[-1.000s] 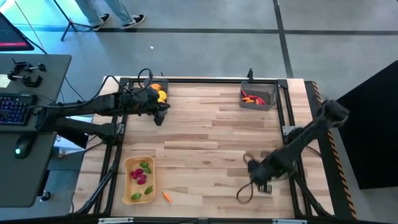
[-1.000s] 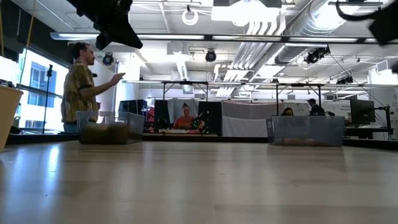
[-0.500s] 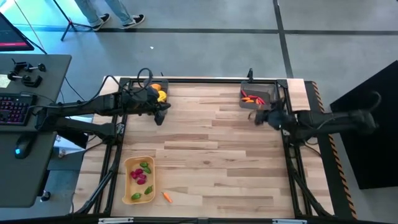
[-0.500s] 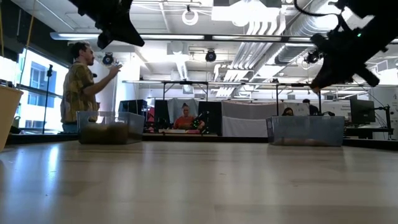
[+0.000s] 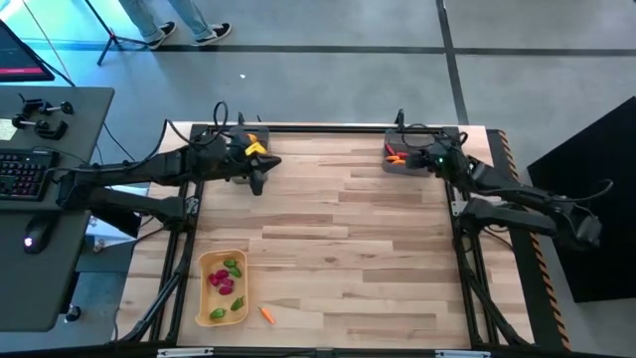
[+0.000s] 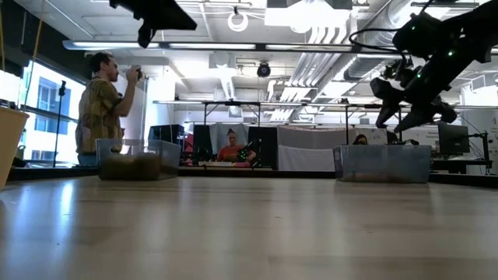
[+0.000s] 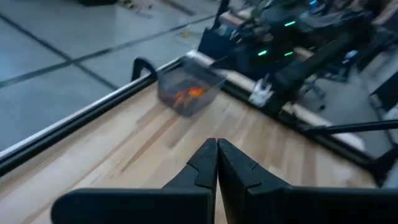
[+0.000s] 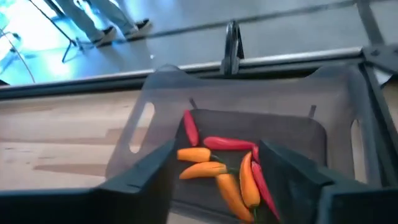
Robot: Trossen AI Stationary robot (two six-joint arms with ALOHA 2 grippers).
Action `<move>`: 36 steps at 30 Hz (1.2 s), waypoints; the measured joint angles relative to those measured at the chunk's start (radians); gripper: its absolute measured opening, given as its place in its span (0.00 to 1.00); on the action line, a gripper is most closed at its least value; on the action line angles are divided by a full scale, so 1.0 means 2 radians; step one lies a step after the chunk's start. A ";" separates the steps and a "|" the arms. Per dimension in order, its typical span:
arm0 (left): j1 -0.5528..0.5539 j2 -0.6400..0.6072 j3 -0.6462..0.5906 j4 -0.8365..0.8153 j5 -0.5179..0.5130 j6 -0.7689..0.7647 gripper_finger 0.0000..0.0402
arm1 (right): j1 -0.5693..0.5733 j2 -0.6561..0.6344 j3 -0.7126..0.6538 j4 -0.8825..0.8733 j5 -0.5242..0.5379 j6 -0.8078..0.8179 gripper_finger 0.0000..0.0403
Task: Sort produce into baskets
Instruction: Put the right yellow chili into the right black bin, then put the yellow chili into the right black bin
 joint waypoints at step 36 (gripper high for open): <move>-0.402 0.453 0.307 -0.297 0.163 0.092 0.49 | -0.043 0.014 0.000 0.026 -0.176 -0.048 0.68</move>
